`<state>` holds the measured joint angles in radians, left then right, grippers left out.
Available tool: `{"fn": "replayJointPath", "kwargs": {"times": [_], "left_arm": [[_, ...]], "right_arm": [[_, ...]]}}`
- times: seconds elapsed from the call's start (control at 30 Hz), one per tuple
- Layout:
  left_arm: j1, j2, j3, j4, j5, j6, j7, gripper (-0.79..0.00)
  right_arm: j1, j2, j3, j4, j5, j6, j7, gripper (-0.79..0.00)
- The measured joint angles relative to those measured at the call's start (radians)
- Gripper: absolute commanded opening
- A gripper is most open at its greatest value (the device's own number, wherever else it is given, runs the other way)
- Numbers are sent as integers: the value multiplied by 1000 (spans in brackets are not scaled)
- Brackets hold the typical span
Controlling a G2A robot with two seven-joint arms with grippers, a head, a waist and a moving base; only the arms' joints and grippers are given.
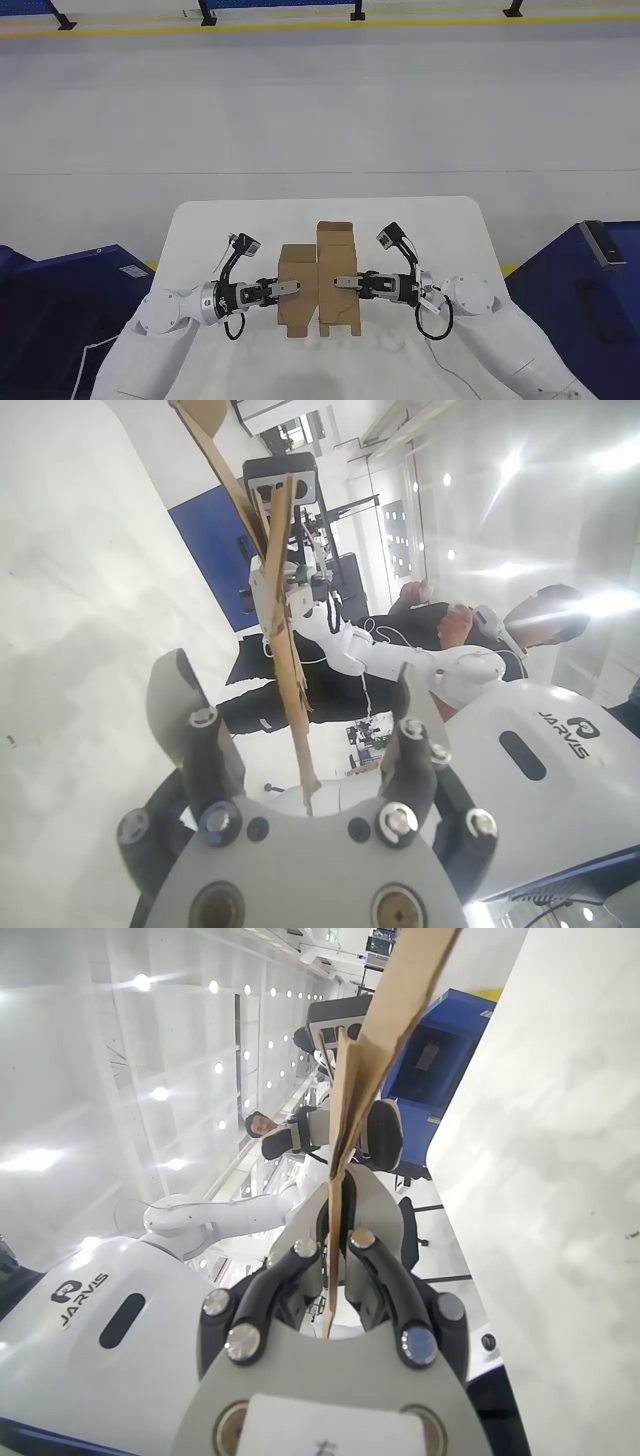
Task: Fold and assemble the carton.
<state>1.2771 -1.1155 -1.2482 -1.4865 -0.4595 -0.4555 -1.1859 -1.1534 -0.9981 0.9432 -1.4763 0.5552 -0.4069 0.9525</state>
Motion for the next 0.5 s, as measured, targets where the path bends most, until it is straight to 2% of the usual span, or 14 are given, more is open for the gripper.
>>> {"fn": "replayJointPath", "kwargs": {"times": [0.03,0.13,0.17,0.2,0.33,0.5], "left_arm": [[0,0,1,3,0,2,4,-785],[-2,1,5,6,-6,3,8,-785],[-2,1,6,8,-11,-1,6,-785],[-1,1,7,10,-15,-4,3,-785],[-2,2,11,17,-27,-8,-5,-785],[-3,4,18,15,-21,-14,-12,-785]], "right_arm": [[1,-2,-2,2,0,-2,0,-785],[2,-6,-2,10,2,-11,-2,-763],[3,-7,0,12,-5,-14,-7,-453],[3,-8,1,13,-11,-16,-10,0],[-1,-9,17,26,-24,-28,-33,0],[-4,-6,73,81,79,-18,-17,0]]}}
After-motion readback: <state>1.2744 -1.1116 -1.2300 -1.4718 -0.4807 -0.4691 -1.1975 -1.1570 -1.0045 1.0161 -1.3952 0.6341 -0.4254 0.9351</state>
